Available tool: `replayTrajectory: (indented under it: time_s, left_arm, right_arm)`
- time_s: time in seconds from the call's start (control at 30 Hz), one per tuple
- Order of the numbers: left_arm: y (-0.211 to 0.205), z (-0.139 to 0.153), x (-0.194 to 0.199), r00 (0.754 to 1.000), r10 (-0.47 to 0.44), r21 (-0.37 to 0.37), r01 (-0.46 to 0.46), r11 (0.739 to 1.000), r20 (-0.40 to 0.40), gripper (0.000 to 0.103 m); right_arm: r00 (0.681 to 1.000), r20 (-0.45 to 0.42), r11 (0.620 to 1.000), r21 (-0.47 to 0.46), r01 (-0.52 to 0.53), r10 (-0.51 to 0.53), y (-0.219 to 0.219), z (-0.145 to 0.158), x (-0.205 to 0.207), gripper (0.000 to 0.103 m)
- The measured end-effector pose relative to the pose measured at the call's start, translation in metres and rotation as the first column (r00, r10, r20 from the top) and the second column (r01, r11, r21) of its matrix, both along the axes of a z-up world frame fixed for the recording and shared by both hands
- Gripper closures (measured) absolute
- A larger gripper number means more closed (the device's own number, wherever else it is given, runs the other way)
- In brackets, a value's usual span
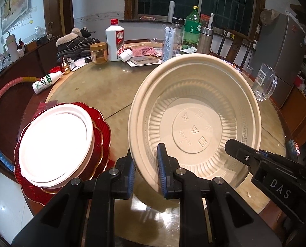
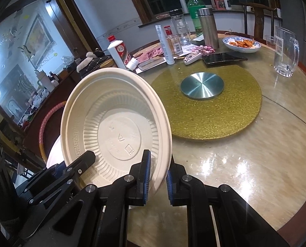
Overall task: Organize plates and bowls
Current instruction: 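Lift and carry the beige bowl with both grippers toward the red plate stack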
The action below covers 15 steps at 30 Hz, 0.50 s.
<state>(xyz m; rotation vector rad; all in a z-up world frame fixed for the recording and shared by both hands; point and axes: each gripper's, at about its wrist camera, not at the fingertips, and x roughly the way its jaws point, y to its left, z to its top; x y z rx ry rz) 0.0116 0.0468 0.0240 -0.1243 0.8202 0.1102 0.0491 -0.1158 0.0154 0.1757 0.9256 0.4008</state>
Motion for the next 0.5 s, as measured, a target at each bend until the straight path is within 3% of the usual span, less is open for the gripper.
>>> replayTrajectory:
  time_s: [0.5]
  left_arm:
    - [0.025,0.012,-0.009,0.998,0.058,-0.001,-0.058,0.998,0.032,0.085]
  right_arm:
    - [0.998,0.036,0.998,0.003,-0.056,0.055,0.025,0.013,0.000,0.090]
